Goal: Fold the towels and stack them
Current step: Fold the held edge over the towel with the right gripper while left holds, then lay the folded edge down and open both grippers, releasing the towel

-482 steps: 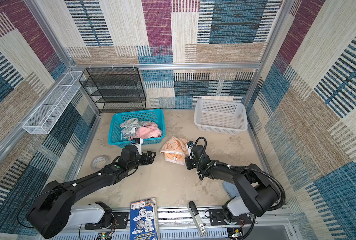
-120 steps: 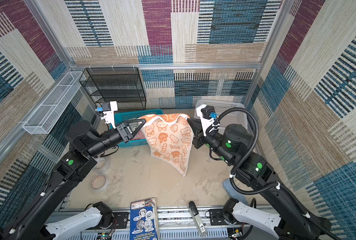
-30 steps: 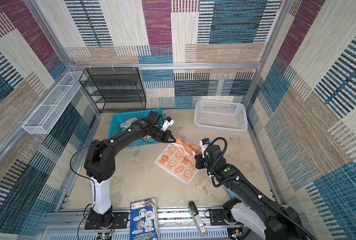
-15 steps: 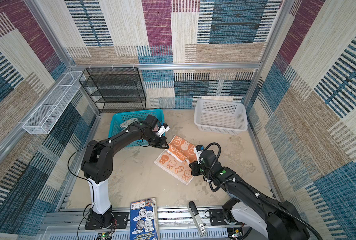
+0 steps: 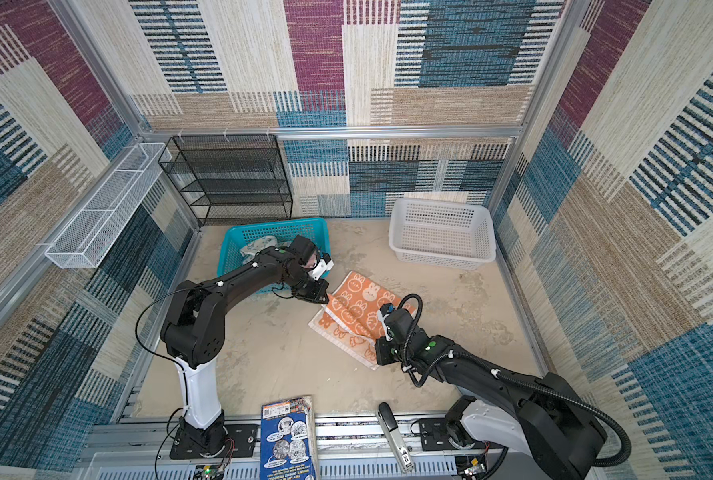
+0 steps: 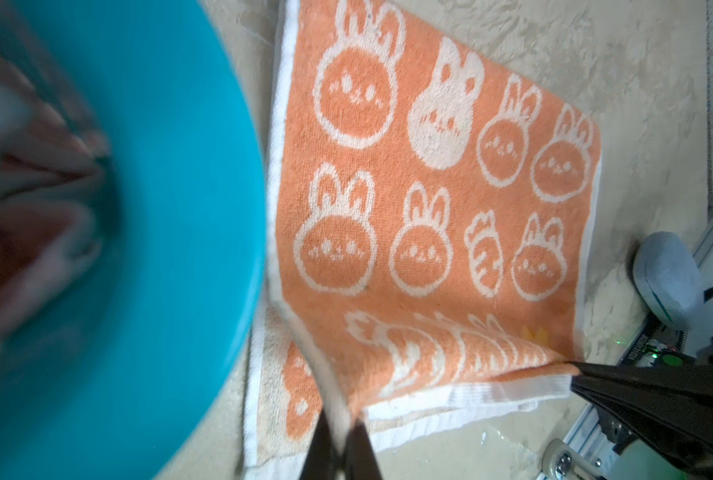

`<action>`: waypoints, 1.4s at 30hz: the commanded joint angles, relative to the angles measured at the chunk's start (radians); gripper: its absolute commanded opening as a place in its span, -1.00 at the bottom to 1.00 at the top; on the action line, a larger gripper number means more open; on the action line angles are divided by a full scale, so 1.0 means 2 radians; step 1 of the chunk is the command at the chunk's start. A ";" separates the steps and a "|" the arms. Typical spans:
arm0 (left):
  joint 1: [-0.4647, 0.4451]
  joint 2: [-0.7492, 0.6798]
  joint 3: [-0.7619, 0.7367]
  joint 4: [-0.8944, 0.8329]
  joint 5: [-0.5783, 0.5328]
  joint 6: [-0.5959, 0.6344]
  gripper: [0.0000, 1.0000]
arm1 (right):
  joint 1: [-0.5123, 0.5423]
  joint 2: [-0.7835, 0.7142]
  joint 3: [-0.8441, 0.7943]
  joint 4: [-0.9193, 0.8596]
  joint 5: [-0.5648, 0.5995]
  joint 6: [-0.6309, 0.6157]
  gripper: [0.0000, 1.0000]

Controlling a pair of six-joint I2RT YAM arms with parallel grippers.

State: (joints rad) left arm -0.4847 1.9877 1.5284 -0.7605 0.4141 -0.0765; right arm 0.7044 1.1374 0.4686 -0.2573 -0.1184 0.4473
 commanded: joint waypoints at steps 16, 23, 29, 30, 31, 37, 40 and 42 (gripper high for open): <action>-0.002 -0.007 -0.033 -0.001 -0.029 -0.005 -1.00 | 0.043 0.038 0.008 0.013 -0.047 -0.021 -1.00; -0.002 -0.014 -0.042 0.001 -0.038 -0.007 -1.00 | 0.055 0.025 0.003 0.023 -0.079 -0.031 -0.99; -0.002 -0.014 -0.048 0.001 -0.045 -0.011 -1.00 | 0.063 0.051 0.002 0.031 -0.096 -0.039 -0.72; -0.002 -0.015 -0.050 0.001 -0.048 -0.011 -0.94 | 0.064 0.055 0.002 0.033 -0.099 -0.040 -0.68; -0.002 -0.017 -0.051 0.001 -0.050 -0.012 -0.90 | 0.065 0.060 0.003 0.033 -0.102 -0.042 -0.63; -0.003 -0.031 -0.062 0.003 -0.063 -0.012 -0.37 | 0.066 0.062 0.008 0.034 -0.106 -0.051 0.01; -0.002 -0.042 -0.068 0.004 -0.068 -0.012 -0.16 | 0.065 0.042 0.017 0.027 -0.075 -0.045 0.27; -0.003 -0.051 -0.073 0.005 -0.072 -0.016 0.00 | 0.065 0.028 0.029 0.017 -0.032 -0.032 0.42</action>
State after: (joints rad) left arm -0.4908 1.9095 1.3926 -0.7338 0.2909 -0.0849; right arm 0.8337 1.2205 0.5003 -0.2241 -0.2844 0.3576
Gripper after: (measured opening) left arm 0.475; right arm 0.694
